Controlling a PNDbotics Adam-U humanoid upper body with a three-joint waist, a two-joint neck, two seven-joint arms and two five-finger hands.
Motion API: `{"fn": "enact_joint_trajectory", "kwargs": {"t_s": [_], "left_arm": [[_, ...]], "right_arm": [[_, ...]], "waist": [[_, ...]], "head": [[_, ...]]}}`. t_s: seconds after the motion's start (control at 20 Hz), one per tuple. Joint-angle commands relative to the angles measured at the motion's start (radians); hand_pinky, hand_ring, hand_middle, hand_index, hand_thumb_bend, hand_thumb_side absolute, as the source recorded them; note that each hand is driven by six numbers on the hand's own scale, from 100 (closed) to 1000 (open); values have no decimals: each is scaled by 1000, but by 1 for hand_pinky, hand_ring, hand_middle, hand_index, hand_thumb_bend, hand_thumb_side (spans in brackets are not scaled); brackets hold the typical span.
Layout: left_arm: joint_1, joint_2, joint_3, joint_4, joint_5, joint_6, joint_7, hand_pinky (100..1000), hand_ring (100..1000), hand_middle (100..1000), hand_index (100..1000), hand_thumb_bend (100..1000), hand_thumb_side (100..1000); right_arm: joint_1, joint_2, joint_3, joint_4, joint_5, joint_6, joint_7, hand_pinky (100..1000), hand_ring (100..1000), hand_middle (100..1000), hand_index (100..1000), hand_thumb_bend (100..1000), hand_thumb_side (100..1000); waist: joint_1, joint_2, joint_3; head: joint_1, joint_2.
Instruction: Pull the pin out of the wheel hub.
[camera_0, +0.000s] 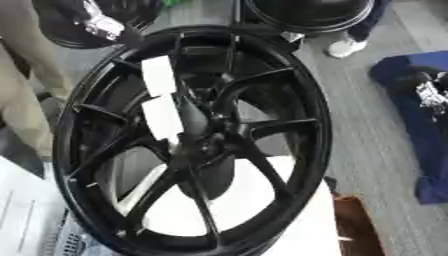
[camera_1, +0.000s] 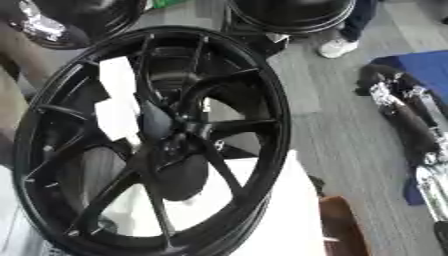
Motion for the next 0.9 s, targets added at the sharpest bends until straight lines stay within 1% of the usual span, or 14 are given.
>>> {"fn": "enact_joint_trajectory", "kwargs": {"t_s": [0.05, 0.15, 0.3, 0.65, 0.9], "left_arm": [[-29, 2, -2, 14, 17, 3, -12, 795, 720, 670, 843, 601, 580], [-28, 0, -6, 20, 23, 3, -12, 794, 725, 674, 846, 615, 577], [-25, -2, -7, 27, 20, 3, -12, 791, 724, 670, 842, 622, 540], [-15, -16, -19, 54, 27, 16, -12, 781, 715, 659, 833, 623, 538], [-8, -21, -31, 65, 34, 39, -12, 779, 718, 661, 832, 636, 558]], "right_arm": [[-8, -15, -4, -7, -7, -2, 3, 971, 761, 688, 827, 100, 550], [-8, -14, -4, -6, -7, -2, 4, 971, 760, 688, 827, 100, 552], [-9, -11, -4, -4, -7, -1, 4, 971, 760, 688, 827, 100, 555], [-13, -5, -5, -1, -8, 0, 4, 971, 760, 688, 828, 100, 558], [-14, -1, -5, 2, -8, 1, 4, 971, 760, 688, 827, 100, 562]], "waist": [[-3, -24, -2], [-2, -24, -4], [1, -22, -7], [2, -19, -12], [4, -18, -13]], "head": [[3, 6], [0, 12], [-2, 15], [-1, 22], [2, 28]]}}
